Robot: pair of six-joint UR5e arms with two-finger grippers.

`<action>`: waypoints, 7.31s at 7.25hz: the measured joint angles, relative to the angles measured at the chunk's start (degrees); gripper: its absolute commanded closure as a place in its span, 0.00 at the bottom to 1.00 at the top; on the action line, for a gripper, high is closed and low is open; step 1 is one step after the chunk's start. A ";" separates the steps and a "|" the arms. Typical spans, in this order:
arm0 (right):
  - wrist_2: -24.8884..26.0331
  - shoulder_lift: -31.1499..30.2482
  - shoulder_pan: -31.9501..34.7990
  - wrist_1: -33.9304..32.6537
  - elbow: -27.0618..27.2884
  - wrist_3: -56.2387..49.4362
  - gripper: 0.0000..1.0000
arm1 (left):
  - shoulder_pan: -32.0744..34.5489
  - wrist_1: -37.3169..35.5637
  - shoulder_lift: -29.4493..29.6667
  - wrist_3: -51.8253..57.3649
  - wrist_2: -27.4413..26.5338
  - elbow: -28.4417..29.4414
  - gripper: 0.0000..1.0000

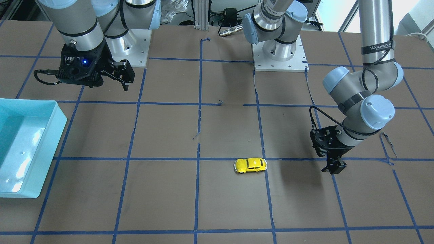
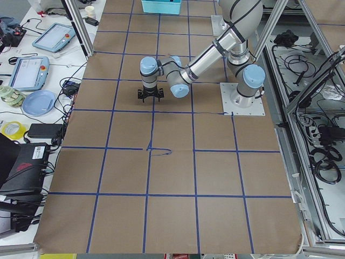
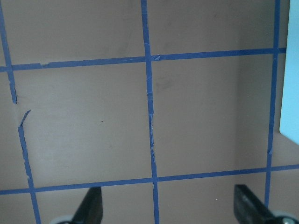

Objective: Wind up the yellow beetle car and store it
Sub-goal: 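Open the left gripper and let the car roll away from the robot, then move the right gripper over the car while the left arm rises back, then close the right gripper on the yellow car, then lift the car with the right gripper and carry it to the light blue bin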

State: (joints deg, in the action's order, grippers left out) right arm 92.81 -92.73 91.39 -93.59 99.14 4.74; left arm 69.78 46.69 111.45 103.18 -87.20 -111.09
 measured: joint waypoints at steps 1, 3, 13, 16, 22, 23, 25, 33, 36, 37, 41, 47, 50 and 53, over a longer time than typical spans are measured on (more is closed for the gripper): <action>0.00 0.00 -0.04 -0.01 0.00 0.00 0.00 | 0.01 -0.01 0.00 0.00 0.01 0.00 0.00; 0.00 0.11 -0.29 -0.15 -0.04 -0.02 0.00 | 0.01 -0.02 0.00 0.00 0.01 0.00 0.00; -0.44 7.76 -4.13 -12.75 -0.15 -28.09 0.00 | 12.17 22.96 -11.37 -34.46 -0.22 15.58 0.00; -0.62 13.70 1.78 -23.55 -0.09 -44.20 0.00 | 16.63 40.91 -16.95 -64.75 -0.31 25.60 0.00; -11.23 24.49 7.06 -35.07 1.31 -65.88 0.00 | 16.85 43.77 -22.55 -102.22 -3.77 24.71 0.00; -11.44 25.69 7.81 -35.58 1.31 -67.01 0.00 | 16.91 43.88 -23.12 -102.98 -3.80 24.06 0.00; -11.52 28.18 9.34 -37.75 1.25 -67.82 0.00 | 16.96 44.36 -24.05 -103.11 -3.74 23.19 0.00; -13.18 33.80 10.21 -43.68 -0.04 -69.83 0.49 | 16.97 43.79 -24.58 -102.66 -3.77 22.42 0.00; -13.47 34.34 10.21 -42.34 -0.03 -70.51 1.00 | 16.97 43.67 -24.60 -102.66 -3.77 22.41 0.00; -13.26 34.28 10.21 -41.34 -0.18 -71.21 1.00 | 16.97 43.66 -24.61 -102.66 -3.77 22.41 0.00; -12.37 29.69 9.09 -35.07 -3.47 -71.80 1.00 | 16.97 43.66 -24.62 -102.63 -3.83 22.41 0.00; -10.31 17.71 -15.58 -20.68 -4.92 -87.44 1.00 | 16.94 43.49 -24.42 -102.65 -5.65 22.45 0.00; -8.69 17.16 -29.08 -18.70 -4.53 -107.22 1.00 | 16.97 43.49 -24.52 -102.66 -5.70 22.50 0.00; -8.47 20.25 -35.95 -19.18 -4.40 -118.57 1.00 | 16.97 43.46 -24.56 -102.64 -5.70 22.50 0.00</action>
State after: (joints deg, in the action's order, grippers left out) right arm 84.34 -72.48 55.44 -112.77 94.74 -113.82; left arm 86.75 90.15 86.89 0.55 -92.90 -88.59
